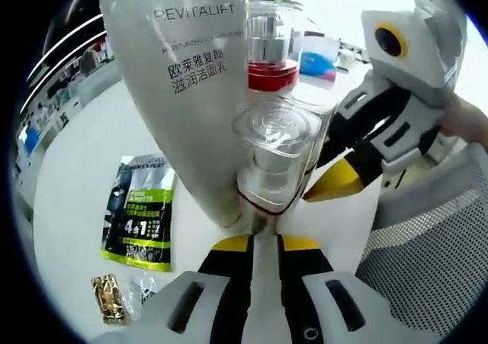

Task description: Arrange the skincare products in the storage area until every visible bottle or jar stands upright without overlapping.

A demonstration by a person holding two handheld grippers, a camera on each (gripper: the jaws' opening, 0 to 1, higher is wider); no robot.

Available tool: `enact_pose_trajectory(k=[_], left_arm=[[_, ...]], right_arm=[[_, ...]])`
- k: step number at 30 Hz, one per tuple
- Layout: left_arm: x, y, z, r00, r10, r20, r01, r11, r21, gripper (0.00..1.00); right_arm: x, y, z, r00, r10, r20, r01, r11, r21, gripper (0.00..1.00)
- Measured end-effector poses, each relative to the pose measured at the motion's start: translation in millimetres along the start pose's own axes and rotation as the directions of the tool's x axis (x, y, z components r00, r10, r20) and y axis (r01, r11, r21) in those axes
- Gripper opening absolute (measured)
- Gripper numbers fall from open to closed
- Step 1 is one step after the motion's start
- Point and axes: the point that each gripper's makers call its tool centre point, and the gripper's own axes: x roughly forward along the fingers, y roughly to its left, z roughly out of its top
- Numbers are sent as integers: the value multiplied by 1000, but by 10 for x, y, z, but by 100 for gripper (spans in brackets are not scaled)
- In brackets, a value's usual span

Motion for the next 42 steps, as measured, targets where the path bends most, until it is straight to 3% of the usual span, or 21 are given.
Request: enact_pose_trajectory(k=[10, 14, 19, 24, 29, 32, 36, 42], left_arm=[[-69, -14, -44, 1000, 6, -1, -6, 1000, -10, 14], [-156, -13, -18, 1000, 11, 16, -11, 1000, -17, 23], [-310, 8, 55, 998, 24, 61, -23, 1000, -20, 24], [-502, 15, 95, 993, 45, 108, -41, 998, -46, 41], [-743, -3, 95, 989, 61, 136, -60, 998, -17, 68], [-910, 55, 78, 985, 96, 144, -96, 995, -11, 78], [-1082, 193, 92, 972, 171, 159, -171, 985, -14, 93], [-1313, 257, 150, 958, 196, 211, -192, 981, -40, 97]], right_arm=[[-93, 75, -1, 1000, 6, 1, -6, 1000, -6, 22], [-164, 121, 16, 1000, 7, 0, -7, 1000, -15, 29], [-281, 175, 100, 1000, 4, 30, -4, 1000, -13, 37], [-380, 213, 190, 999, -15, 44, 16, 999, -38, 46], [-498, 229, 317, 996, -40, 80, 42, 999, -25, 71], [-610, 233, 437, 991, -47, 128, 49, 999, -11, 78], [-706, 213, 478, 990, -75, 117, 82, 995, -50, 91], [-827, 218, 575, 988, -87, 128, 94, 994, -55, 99]])
